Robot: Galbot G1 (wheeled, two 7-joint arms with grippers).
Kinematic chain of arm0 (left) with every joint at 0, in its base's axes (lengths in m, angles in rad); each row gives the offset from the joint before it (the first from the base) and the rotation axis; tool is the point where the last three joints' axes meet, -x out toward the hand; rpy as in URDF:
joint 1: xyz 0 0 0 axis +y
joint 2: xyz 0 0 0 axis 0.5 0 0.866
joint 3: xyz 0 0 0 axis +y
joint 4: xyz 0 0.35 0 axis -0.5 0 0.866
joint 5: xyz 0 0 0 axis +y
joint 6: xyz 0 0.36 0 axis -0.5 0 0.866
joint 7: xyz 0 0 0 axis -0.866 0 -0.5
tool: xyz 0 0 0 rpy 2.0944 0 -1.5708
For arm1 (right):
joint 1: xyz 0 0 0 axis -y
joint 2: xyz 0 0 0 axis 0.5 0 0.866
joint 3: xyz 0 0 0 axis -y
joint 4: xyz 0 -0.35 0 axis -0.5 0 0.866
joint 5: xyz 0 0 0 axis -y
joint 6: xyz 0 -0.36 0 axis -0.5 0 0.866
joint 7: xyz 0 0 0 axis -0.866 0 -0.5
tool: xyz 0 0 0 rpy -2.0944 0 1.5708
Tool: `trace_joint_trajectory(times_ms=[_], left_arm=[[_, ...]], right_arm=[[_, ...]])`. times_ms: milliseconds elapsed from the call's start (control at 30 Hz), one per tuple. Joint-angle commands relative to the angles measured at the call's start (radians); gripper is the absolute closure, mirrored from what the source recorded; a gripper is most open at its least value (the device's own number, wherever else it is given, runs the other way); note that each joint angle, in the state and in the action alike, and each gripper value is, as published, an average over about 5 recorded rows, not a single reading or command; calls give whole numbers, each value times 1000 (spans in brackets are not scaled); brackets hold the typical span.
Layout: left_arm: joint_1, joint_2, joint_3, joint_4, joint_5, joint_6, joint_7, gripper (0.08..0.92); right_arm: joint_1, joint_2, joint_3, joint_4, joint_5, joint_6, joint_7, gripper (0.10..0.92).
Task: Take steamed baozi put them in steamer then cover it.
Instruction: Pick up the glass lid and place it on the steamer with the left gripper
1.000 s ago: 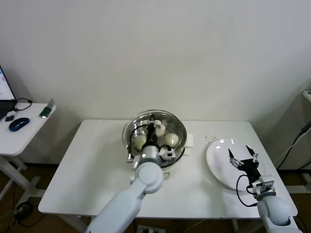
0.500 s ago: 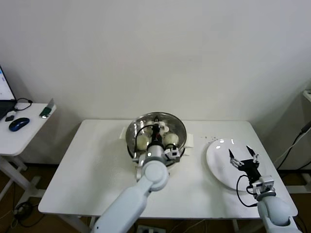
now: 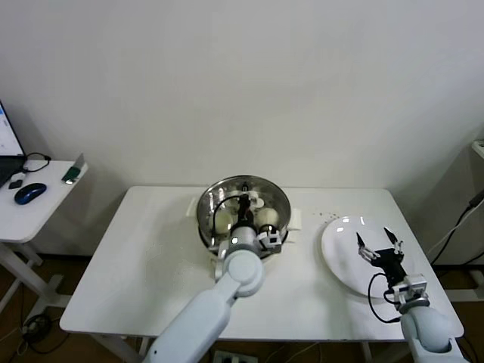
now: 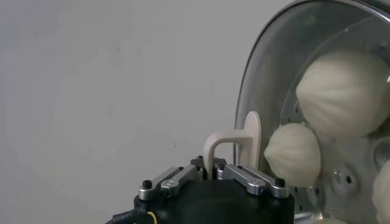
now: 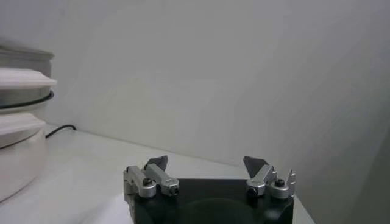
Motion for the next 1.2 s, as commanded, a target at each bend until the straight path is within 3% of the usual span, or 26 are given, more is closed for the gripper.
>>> trace_joint_trajectory(times_ms=[33,600,1200], left_arm=[[-1,4,2,12,-5,49,-7,845],[14,25,9,-13,-20,49,-16,818],[172,141,2,-334,-81,49,-24,313]], right_arm=[[-3,0,6,-4,-1,4,-5,203],[2,4,11,1,5,-25,-28,203],[14,-3,8,1,18,-75,-25,203]])
